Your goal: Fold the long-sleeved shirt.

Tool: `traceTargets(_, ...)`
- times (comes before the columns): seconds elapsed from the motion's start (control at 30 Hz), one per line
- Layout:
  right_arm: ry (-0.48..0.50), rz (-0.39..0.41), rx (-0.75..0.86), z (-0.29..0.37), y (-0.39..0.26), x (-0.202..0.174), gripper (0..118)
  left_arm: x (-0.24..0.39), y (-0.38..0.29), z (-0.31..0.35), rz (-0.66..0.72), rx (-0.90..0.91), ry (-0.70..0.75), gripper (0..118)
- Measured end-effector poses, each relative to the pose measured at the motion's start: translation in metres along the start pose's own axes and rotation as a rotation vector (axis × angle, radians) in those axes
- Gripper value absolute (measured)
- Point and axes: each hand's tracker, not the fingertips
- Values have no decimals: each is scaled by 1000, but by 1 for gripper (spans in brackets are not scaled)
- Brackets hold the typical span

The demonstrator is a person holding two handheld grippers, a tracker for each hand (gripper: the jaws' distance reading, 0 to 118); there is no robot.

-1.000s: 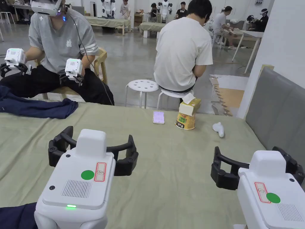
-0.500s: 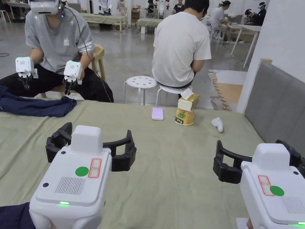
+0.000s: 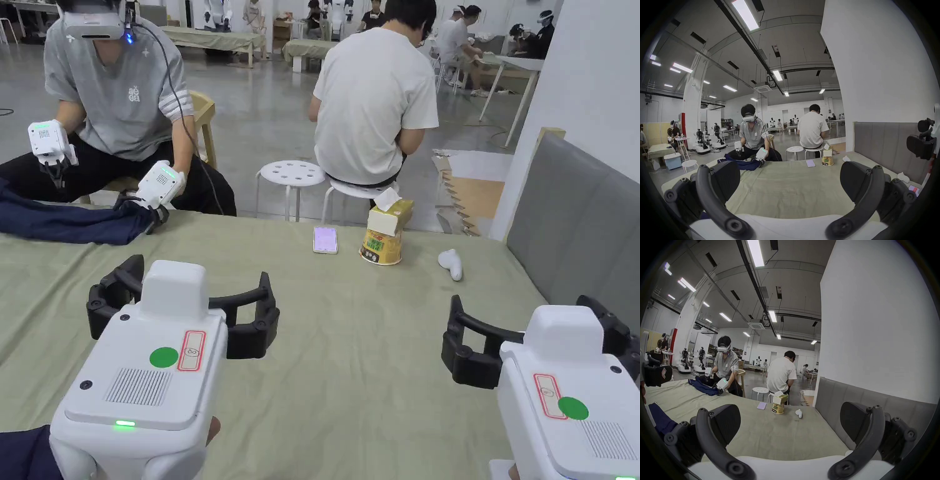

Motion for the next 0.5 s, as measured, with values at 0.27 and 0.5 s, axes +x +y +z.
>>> traceTargets(0.27,10,-11,14,1,1,1,118,2,0,-2,-3,-6,-10,111)
traceTargets(0.5,5,-15,5,2,-1,2,118,-1,5,-3,27,0,-15,111)
